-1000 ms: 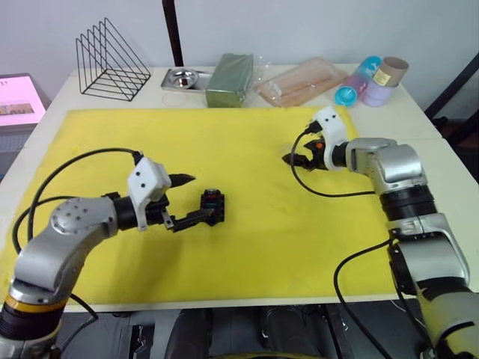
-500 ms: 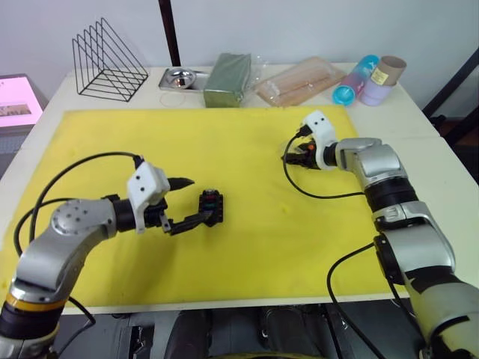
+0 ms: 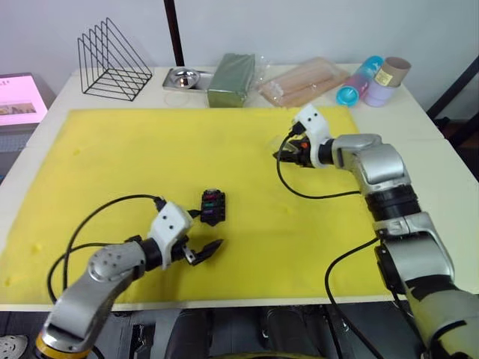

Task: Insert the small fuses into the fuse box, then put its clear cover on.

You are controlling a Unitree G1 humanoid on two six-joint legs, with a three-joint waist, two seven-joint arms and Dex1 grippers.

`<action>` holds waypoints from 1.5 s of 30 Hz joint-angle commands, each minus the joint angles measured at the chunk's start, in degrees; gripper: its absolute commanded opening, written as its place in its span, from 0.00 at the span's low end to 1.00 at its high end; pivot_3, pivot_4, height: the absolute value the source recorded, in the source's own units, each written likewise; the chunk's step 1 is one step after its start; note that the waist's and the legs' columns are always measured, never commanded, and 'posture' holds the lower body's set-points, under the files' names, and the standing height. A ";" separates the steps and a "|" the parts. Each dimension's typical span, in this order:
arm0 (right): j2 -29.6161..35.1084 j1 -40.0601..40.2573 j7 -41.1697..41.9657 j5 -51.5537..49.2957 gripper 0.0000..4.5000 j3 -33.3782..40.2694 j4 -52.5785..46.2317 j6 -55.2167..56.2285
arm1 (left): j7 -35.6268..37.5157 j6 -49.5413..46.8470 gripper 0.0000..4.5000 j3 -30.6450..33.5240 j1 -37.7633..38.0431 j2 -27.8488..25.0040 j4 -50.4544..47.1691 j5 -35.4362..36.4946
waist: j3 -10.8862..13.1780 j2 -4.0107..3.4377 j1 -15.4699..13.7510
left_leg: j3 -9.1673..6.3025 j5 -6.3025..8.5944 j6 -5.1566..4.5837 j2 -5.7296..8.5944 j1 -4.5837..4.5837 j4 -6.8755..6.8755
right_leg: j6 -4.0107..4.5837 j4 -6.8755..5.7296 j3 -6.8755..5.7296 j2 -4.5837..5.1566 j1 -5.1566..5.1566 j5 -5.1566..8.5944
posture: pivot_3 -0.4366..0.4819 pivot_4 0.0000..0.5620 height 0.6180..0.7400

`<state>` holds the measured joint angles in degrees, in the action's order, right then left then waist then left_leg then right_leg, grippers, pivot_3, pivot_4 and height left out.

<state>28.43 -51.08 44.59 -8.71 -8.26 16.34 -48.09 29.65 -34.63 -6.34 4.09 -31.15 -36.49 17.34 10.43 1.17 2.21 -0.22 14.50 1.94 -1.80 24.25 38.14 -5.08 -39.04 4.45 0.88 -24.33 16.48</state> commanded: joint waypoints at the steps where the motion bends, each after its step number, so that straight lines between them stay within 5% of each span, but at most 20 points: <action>1: 0.13 0.02 -1.86 -1.72 0.41 2.62 -7.16 -3.53 | -5.53 -1.89 1.00 -2.09 -1.22 3.01 -0.37 -3.24 | 0.00 -0.01 -0.02 | 0.00 0.00 0.00 0.00 -0.02 0.02 | 0.00 -0.02 0.00 0.00 0.01 0.00 | 0.48 0.27 1.00; 10: -1.40 1.30 -6.00 -4.45 0.41 3.67 -16.49 -10.32 | -15.45 -4.52 1.00 -4.38 -3.15 11.22 1.17 -9.22 | -0.02 -0.02 0.16 | -0.01 0.00 0.00 0.03 -0.03 0.02 | 0.00 -0.03 0.00 -0.05 0.03 0.00 | 0.48 0.27 1.00; 18: -1.16 1.79 -7.53 -6.18 0.41 3.84 -19.47 -12.00 | -15.40 -1.83 1.00 -0.47 -1.28 9.84 -1.89 -9.79 | -0.02 -0.02 0.28 | -0.02 0.00 0.00 0.01 -0.03 -0.01 | 0.00 -0.01 -0.01 -0.06 0.01 0.00 | 0.48 0.27 1.00; 32: -1.05 1.64 -9.27 -7.16 0.41 3.70 -20.25 -12.39 | -14.25 -5.17 1.00 -5.11 -5.17 14.25 2.76 -8.54 | -0.02 -0.01 0.20 | -0.01 0.00 0.00 0.05 -0.01 -0.01 | 0.00 0.01 -0.01 -0.06 0.01 0.00 | 0.48 0.27 1.00; 45: -1.08 1.81 -10.80 -8.18 0.41 3.65 -21.54 -12.74 | -20.06 -7.23 1.00 -7.72 -9.17 18.90 6.52 -14.46 | -0.02 -0.01 0.10 | -0.02 0.00 0.00 0.08 0.00 0.00 | 0.00 0.00 -0.01 -0.06 0.01 0.00 | 0.48 0.27 1.00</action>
<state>27.20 -48.43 34.08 -16.48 -5.84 -2.56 -61.01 10.18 -41.13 -13.79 -5.12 -12.37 -29.48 3.96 10.41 1.16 2.30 -0.23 14.50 1.94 -1.73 24.25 38.14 -5.08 -39.04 4.45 0.82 -24.32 16.48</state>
